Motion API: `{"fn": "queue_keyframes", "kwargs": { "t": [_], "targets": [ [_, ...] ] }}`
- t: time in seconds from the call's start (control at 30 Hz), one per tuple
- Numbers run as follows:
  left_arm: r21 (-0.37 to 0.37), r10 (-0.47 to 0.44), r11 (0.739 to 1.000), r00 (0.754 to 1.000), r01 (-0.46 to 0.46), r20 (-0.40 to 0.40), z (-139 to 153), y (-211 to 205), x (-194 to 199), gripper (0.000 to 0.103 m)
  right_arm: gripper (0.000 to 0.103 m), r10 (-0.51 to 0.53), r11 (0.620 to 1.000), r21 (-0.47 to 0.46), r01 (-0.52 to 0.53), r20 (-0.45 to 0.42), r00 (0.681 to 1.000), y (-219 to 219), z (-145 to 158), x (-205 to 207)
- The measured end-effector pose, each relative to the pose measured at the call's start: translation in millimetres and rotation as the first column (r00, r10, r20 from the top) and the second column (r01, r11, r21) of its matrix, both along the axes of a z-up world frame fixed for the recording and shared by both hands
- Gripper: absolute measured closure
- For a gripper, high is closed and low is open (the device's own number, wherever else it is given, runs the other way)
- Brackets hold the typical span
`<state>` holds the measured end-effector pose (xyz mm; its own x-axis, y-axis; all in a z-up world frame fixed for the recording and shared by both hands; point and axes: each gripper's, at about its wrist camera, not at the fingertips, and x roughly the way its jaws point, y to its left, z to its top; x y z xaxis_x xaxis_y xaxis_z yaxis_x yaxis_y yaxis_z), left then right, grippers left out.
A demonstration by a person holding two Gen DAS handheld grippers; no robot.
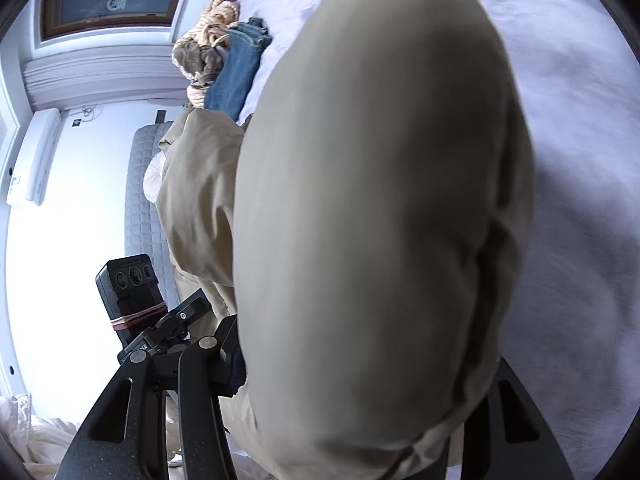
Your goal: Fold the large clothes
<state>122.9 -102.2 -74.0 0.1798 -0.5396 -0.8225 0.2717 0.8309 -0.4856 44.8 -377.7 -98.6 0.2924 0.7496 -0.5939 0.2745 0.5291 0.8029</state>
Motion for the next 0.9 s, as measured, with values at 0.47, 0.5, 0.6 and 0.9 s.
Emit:
{"fn": "queue_keyframes", "kwargs": {
  "t": [0.47,0.5,0.6,0.9],
  "targets": [
    [0.142,0.265,0.954,0.964,-0.263,0.002,-54.0,129.0,97.2,0.014,0.047,0.185,0.98,-0.072,-0.183,0.021,0.982,96.0,-47.3,106.5],
    [0.136,0.273,0.953,0.962,-0.27,-0.001,-57.6,129.4,98.4,0.014,0.047,0.188,0.978,-0.093,-0.186,0.011,0.982,97.7,-52.4,107.9],
    [0.143,0.272,0.952,0.962,-0.272,0.019,-60.8,129.1,96.1,0.012,0.045,0.181,0.974,-0.136,-0.182,-0.016,0.983,91.1,-53.5,100.8],
    [0.163,0.275,0.947,0.961,-0.277,0.037,-61.1,136.1,79.2,0.011,0.059,0.13,0.801,-0.597,-0.039,0.11,0.985,58.7,37.5,64.2]
  ]
}}
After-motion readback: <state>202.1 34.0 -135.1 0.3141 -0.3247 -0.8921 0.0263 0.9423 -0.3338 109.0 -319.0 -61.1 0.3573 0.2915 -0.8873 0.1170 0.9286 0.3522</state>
